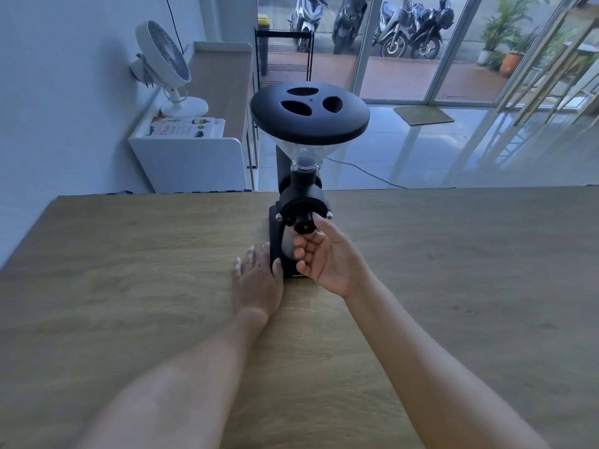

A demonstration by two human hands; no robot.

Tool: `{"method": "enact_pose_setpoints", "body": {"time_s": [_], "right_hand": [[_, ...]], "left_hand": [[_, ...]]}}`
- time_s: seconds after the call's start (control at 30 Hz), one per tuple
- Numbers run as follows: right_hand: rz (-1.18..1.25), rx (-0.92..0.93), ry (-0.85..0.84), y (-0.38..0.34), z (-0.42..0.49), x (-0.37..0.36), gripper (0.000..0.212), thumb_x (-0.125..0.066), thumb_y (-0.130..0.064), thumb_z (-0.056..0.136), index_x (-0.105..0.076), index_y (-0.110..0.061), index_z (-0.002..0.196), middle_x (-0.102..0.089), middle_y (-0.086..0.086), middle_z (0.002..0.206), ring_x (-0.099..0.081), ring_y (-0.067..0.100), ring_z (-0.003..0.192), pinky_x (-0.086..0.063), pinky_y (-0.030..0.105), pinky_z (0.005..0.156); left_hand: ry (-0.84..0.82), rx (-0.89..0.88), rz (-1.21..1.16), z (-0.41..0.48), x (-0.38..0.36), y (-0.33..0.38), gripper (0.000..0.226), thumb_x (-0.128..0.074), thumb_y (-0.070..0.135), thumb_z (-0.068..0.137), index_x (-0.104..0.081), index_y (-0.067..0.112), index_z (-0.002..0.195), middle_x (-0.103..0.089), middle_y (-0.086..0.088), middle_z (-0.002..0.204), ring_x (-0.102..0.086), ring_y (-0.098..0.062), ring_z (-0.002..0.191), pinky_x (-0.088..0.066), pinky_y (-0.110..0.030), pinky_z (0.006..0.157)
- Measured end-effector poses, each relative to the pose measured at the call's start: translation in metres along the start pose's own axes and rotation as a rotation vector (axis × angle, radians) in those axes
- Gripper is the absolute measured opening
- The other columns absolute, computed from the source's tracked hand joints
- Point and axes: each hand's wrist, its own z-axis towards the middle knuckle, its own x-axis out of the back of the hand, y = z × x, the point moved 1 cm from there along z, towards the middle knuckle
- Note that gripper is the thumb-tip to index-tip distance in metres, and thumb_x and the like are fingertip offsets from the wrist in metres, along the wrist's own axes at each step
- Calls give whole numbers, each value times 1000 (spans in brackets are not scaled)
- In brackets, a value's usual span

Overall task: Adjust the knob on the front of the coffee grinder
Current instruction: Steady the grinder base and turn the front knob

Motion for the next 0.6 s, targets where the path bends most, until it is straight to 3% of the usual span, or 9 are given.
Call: {"method": "enact_pose_setpoints", "body": {"time_s": [0.33,0.6], "right_hand": [[141,1,28,6,6,0,42,-69,-42,86,-61,-6,106,-56,-2,66,-56,11,57,-49,25,54],[191,2,35,7,6,-1,52,-75,-41,78,-59,-5,112,-55,-3,65,-56,10,55,-50,25,54]], "left_hand": [[24,11,24,1,0,1,55,-16,42,102,-16,22,153,-26,-7,158,-7,-14,148,-2,-41,121],[22,11,45,1,-1,1,56,-14,43,102,-15,22,154,-25,-6,159,-7,-13,148,-2,-41,121]]}}
